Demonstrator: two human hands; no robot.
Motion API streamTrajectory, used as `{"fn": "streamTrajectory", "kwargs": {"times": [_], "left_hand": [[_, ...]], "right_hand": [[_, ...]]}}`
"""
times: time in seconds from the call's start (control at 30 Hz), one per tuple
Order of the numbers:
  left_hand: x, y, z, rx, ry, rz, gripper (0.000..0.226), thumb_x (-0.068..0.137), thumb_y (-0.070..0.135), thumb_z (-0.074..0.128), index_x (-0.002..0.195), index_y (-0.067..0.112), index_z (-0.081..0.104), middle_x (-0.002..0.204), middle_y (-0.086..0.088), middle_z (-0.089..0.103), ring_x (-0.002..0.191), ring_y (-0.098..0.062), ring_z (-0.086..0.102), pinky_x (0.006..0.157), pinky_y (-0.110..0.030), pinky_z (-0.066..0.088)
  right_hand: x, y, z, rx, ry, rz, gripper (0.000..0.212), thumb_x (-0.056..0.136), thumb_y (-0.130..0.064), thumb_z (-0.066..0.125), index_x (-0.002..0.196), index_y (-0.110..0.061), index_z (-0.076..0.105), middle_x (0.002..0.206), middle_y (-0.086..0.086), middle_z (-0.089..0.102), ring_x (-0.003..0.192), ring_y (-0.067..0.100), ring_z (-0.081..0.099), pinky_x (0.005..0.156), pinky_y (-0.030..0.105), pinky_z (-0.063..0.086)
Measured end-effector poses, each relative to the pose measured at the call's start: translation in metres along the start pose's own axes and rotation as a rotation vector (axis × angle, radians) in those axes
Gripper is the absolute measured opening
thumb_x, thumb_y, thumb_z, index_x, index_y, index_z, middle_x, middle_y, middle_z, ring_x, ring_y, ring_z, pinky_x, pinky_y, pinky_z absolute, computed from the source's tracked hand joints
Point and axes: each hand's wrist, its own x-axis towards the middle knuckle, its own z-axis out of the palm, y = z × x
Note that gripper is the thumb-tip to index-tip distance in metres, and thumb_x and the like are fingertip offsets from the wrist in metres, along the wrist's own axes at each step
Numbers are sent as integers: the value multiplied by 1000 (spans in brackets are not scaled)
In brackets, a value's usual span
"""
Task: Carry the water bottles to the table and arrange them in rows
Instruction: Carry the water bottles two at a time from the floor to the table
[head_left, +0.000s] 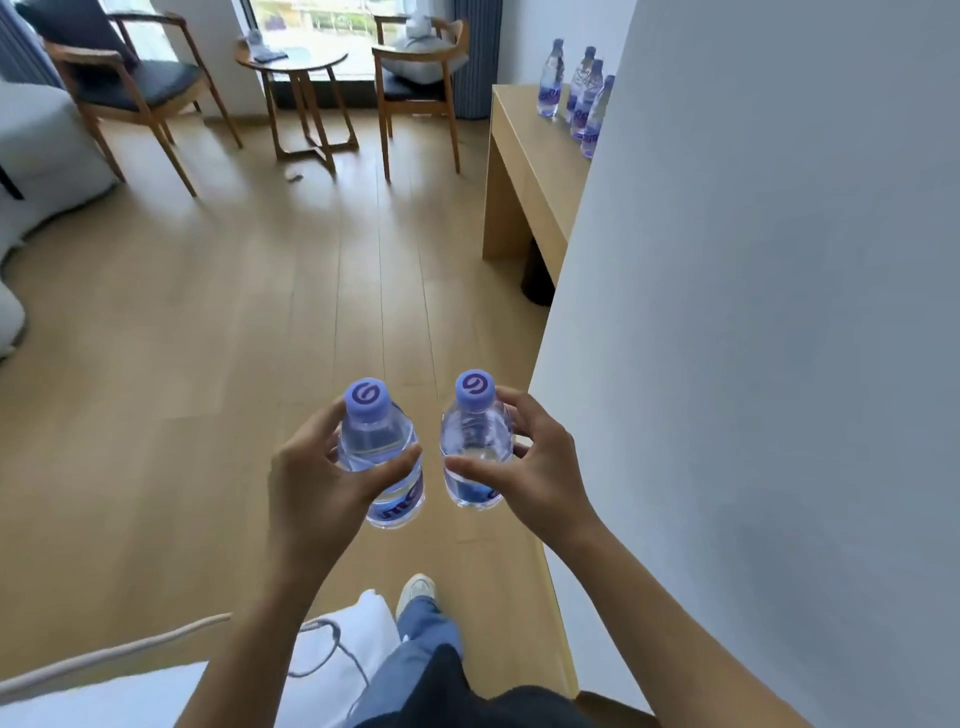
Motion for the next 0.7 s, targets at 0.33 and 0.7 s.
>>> {"fn": "streamTrajectory", "kwargs": {"times": [0.33,0.7], "left_hand": [[214,-50,5,-34,-133,16,50,62,27,92,106,32,68,88,16,74,76,-3,71,67,-22,56],[454,-90,66,-50,-173,17,51,60,35,90,106,26,70,89,13,75,77,-4,71,68,-27,58]], "right_hand": [[190,-13,52,11,112,116,69,64,-24,93,124,-28,59,108,-12,71,98,1,67,86,21,55],[436,-2,66,26,151,115,65,62,-23,94,110,-43,56,102,-17,69,95,-6,64,82,15,53]]}}
